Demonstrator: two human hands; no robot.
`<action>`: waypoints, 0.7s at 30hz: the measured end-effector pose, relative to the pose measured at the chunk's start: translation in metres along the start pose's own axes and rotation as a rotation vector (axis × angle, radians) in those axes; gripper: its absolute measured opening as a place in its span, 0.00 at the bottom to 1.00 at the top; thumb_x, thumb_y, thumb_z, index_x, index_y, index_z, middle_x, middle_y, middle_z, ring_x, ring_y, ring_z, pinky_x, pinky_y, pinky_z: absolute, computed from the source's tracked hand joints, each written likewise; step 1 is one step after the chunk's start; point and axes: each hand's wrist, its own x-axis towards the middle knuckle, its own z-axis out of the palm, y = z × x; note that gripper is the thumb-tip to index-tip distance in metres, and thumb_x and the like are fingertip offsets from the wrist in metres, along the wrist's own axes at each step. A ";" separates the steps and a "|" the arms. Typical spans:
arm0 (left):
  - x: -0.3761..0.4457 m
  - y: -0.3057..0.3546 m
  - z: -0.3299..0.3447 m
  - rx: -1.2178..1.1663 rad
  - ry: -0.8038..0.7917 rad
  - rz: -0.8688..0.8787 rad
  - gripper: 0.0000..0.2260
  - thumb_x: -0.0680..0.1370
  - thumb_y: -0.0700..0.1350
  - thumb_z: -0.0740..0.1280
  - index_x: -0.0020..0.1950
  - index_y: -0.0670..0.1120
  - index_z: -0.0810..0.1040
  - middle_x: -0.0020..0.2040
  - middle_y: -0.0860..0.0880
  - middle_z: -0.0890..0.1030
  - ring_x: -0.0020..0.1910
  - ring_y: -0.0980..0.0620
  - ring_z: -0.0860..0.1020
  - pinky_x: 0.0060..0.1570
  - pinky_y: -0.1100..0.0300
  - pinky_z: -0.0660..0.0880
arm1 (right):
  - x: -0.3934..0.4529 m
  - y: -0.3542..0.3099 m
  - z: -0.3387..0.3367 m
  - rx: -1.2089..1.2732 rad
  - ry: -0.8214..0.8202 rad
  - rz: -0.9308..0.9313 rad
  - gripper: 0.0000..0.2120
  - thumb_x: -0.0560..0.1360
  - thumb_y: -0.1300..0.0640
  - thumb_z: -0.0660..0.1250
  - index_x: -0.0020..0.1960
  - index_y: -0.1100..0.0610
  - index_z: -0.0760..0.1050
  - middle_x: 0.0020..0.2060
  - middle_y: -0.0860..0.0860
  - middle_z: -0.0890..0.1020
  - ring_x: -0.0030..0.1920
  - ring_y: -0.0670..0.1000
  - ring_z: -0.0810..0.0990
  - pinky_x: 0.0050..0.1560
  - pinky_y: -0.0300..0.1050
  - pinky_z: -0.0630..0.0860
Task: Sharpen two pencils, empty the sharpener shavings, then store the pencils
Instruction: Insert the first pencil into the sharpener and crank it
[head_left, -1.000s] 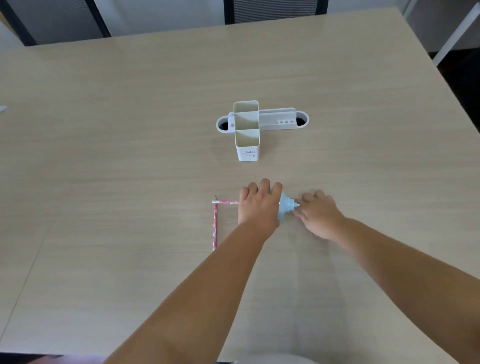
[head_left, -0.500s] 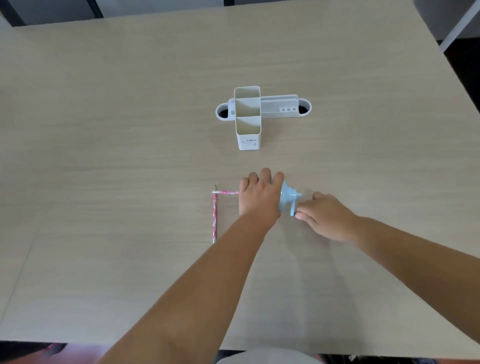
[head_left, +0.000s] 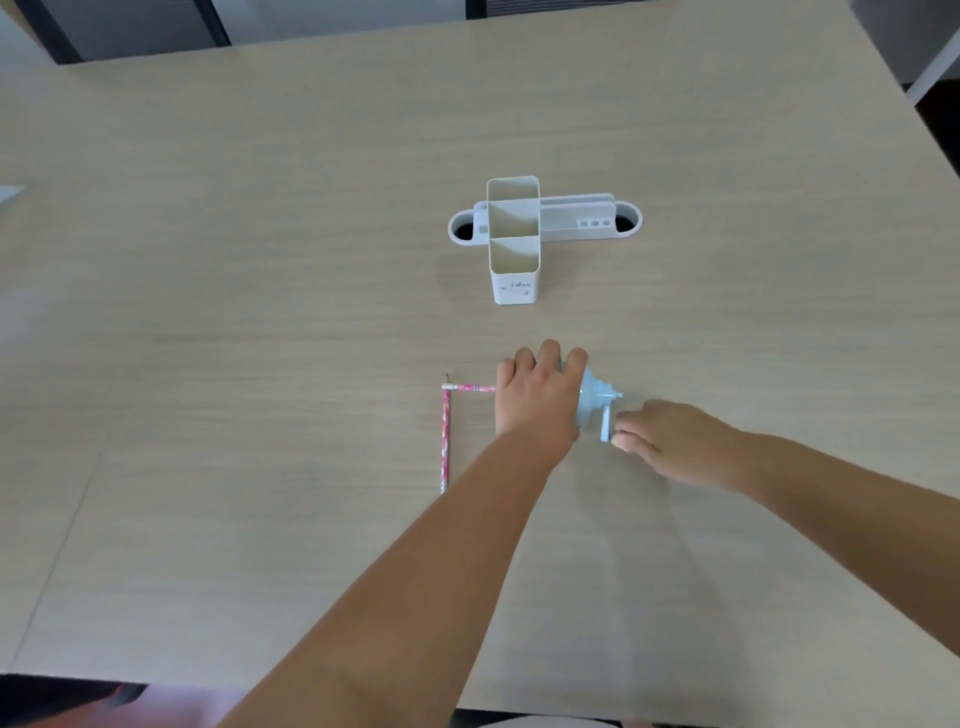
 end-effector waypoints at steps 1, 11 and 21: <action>0.000 0.000 0.000 0.006 -0.002 0.008 0.32 0.62 0.45 0.77 0.62 0.49 0.66 0.56 0.47 0.70 0.50 0.43 0.71 0.49 0.53 0.63 | -0.005 -0.001 -0.009 0.064 0.026 -0.037 0.13 0.80 0.52 0.53 0.48 0.56 0.73 0.33 0.46 0.71 0.43 0.52 0.72 0.46 0.47 0.69; 0.001 0.001 0.003 0.016 0.022 -0.016 0.32 0.61 0.47 0.77 0.61 0.49 0.68 0.55 0.48 0.71 0.48 0.44 0.71 0.47 0.54 0.63 | 0.045 0.011 -0.005 0.039 -0.041 0.210 0.11 0.80 0.50 0.52 0.49 0.52 0.71 0.41 0.53 0.77 0.46 0.58 0.76 0.46 0.48 0.72; 0.001 0.000 0.005 0.041 0.021 0.020 0.31 0.62 0.47 0.77 0.60 0.49 0.66 0.55 0.48 0.71 0.49 0.44 0.71 0.47 0.54 0.62 | 0.031 0.012 -0.051 0.260 0.159 0.138 0.12 0.80 0.52 0.56 0.45 0.58 0.72 0.31 0.50 0.72 0.33 0.51 0.70 0.36 0.45 0.66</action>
